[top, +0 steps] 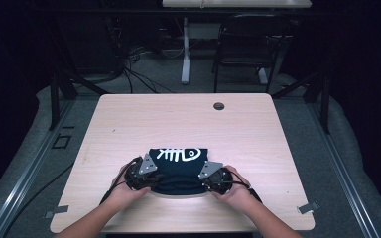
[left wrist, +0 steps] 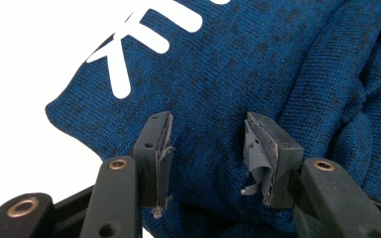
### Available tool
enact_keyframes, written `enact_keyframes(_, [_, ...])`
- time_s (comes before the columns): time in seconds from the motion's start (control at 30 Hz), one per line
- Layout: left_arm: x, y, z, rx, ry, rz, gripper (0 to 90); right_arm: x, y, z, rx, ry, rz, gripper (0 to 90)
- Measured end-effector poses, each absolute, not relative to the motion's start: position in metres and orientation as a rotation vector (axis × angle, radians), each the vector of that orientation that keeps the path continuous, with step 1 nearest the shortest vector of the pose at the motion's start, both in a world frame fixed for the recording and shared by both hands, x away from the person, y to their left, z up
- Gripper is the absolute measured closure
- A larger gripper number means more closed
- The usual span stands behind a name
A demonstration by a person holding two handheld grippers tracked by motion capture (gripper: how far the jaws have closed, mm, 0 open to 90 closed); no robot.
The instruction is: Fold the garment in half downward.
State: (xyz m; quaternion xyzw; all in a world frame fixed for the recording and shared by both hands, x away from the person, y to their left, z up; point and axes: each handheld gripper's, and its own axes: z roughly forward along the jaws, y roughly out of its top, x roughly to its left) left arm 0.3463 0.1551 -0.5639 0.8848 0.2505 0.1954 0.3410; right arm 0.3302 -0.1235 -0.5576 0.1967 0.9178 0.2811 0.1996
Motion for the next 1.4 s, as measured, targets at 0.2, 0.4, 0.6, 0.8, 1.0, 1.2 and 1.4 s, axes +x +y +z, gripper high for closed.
enact_keyframes(0.2, [0.351, 0.156, -0.564, 2.28, 0.678, 0.508, 53.3, 0.336, -0.125, -0.559, 0.581, 2.545, 0.794, 69.3])
enact_keyframes(0.4, [0.35, 0.158, -0.562, 2.275, 0.687, 0.502, 52.0, 0.338, -0.126, -0.558, 0.589, 2.547, 0.794, 68.6])
enact_keyframes(0.6, [0.344, 0.164, -0.554, 2.236, 0.71, 0.479, 50.8, 0.334, -0.131, -0.55, 0.61, 2.535, 0.842, 67.4])
enact_keyframes(0.8, [0.334, 0.174, -0.543, 2.203, 0.7, 0.498, 50.4, 0.322, -0.137, -0.541, 0.628, 2.501, 0.893, 67.0])
enact_keyframes(1.0, [0.325, 0.189, -0.538, 2.176, 0.725, 0.525, 50.4, 0.311, -0.143, -0.534, 0.616, 2.486, 0.896, 66.3])
enact_keyframes(1.2, [0.32, 0.206, -0.537, 2.106, 0.799, 0.503, 50.3, 0.302, -0.152, -0.534, 0.647, 2.439, 0.907, 66.1])
enact_keyframes(1.4, [0.314, 0.223, -0.54, 2.072, 0.848, 0.514, 50.1, 0.296, -0.16, -0.534, 0.689, 2.415, 0.948, 65.3])
